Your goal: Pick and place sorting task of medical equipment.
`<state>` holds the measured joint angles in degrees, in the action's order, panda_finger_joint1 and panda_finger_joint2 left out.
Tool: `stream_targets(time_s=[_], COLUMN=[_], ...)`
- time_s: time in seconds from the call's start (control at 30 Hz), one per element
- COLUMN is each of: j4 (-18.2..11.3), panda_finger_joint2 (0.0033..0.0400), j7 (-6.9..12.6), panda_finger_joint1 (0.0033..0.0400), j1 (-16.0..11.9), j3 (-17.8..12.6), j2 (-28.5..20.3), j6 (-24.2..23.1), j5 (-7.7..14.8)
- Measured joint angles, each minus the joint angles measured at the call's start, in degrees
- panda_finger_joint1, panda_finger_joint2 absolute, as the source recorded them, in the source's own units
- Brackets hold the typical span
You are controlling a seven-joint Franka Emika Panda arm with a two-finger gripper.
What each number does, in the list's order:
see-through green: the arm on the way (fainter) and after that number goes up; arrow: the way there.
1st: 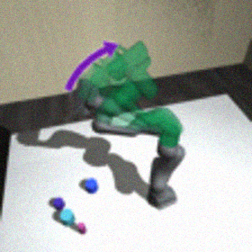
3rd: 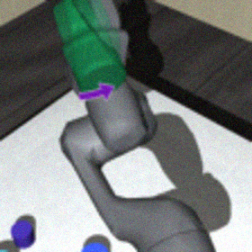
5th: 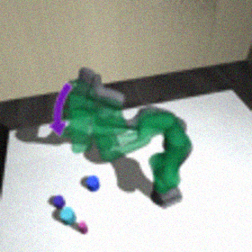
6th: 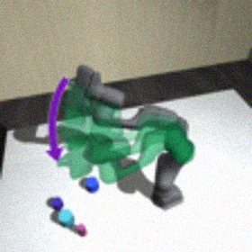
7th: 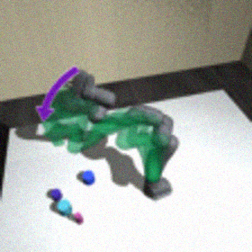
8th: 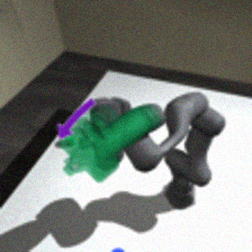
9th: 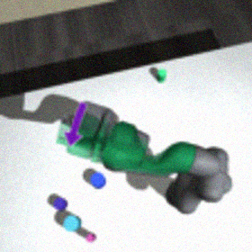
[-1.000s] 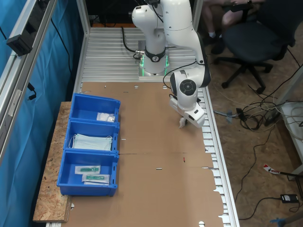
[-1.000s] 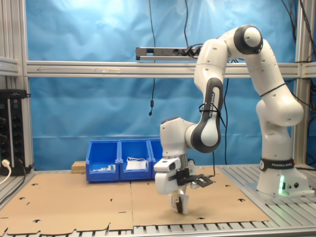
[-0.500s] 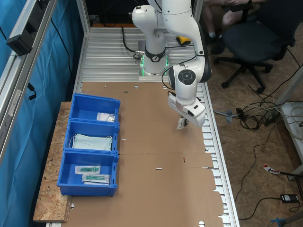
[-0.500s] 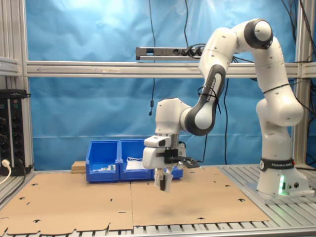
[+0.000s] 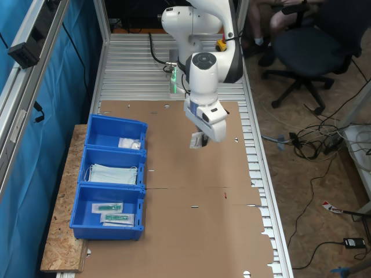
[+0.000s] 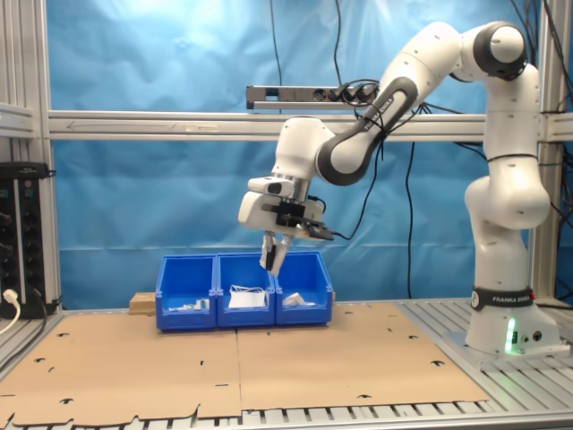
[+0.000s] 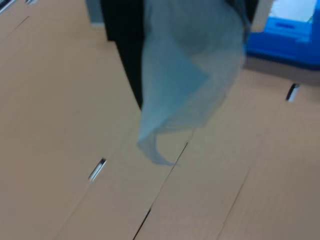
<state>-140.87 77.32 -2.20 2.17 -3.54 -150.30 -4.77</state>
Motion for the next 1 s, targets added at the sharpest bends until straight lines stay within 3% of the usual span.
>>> stream_targets(time_s=[0.17,0.43,1.0], j4=[0.10,0.47,0.84], panda_finger_joint2=[0.0061,0.0061,0.0061], j7=[-0.73,-3.60,-7.31], panda_finger_joint1=[0.0061,0.0061,0.0061], j1=[-0.59,-2.99,-9.49], j3=[-3.45,-9.32,-17.04], j2=[-2.26,-4.27,-4.48], j6=[3.42,8.87,13.41], j5=[0.00,0.00,0.00])
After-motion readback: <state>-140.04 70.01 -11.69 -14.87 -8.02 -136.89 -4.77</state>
